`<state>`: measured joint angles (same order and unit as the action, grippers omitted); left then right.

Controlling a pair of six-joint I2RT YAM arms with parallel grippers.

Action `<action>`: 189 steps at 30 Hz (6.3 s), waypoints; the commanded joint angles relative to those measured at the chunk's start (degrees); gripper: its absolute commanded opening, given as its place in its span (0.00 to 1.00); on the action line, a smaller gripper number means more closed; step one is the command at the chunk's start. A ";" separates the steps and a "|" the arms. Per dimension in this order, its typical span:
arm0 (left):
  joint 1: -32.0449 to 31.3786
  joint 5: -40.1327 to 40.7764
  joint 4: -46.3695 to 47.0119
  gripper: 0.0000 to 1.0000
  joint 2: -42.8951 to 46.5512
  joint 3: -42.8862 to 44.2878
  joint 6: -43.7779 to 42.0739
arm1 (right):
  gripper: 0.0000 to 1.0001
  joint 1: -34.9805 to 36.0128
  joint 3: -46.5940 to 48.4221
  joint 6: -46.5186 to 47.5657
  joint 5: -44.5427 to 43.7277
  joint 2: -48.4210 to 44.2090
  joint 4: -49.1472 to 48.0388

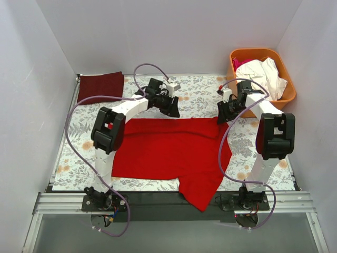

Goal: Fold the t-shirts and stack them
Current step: Fold the tshirt

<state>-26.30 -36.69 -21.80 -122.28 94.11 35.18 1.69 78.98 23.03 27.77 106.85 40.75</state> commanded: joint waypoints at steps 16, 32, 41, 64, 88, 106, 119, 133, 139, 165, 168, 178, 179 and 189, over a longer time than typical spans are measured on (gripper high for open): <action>-6.83 3.03 2.73 0.42 -9.91 12.59 9.38 | 0.38 0.06 -1.72 -1.41 -0.52 4.16 -4.54; -8.50 1.45 1.77 0.30 -12.81 16.20 9.21 | 0.01 0.06 -4.36 1.31 4.75 -0.93 -4.54; -8.50 1.27 1.59 0.01 -10.00 13.65 6.83 | 0.01 0.06 -6.12 2.29 4.84 -3.58 -4.01; -9.99 4.43 -1.31 0.10 -13.16 16.29 6.31 | 0.01 0.24 -8.14 4.22 9.41 -7.17 -1.21; -9.99 1.80 3.61 0.00 3.63 -1.73 2.88 | 0.01 3.05 -17.19 6.24 8.62 -18.51 1.61; -10.08 0.30 3.17 0.00 7.84 -7.18 0.42 | 0.01 5.34 -20.44 6.42 9.93 -22.21 3.98; -10.08 0.83 2.99 0.00 9.25 -8.67 -0.20 | 0.01 7.97 -22.20 5.45 11.08 -24.49 4.69; -9.99 -0.75 2.38 0.00 10.48 -11.22 -1.60 | 0.01 10.26 -25.45 6.15 8.10 -23.53 4.42; -10.08 -1.55 0.80 0.04 11.97 -14.12 -5.64 | 0.01 10.17 -25.98 7.99 5.46 -22.47 4.07; 12.75 4.60 -13.52 0.16 24.19 -17.91 -3.53 | 0.30 9.29 -10.44 4.93 -5.34 -18.09 0.57; 20.14 8.02 -17.30 0.17 23.14 -17.55 -5.29 | 0.31 9.73 -5.35 4.04 -11.41 -13.01 -0.32; 31.66 16.73 -15.65 0.17 20.15 -24.23 -8.37 | 0.32 12.02 -2.25 6.33 -20.90 -1.30 -2.78; 31.93 17.52 -15.38 0.17 19.63 -24.58 -8.46 | 0.32 12.02 -1.99 6.42 -21.78 0.71 -4.00; 38.07 19.38 -14.58 0.16 7.77 -18.36 -5.65 | 0.33 12.10 11.62 8.26 -25.57 13.02 -7.70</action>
<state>9.30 -19.92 -37.63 -110.19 72.69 29.21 13.67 84.40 29.56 4.19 116.05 36.95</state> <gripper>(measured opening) 0.159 0.329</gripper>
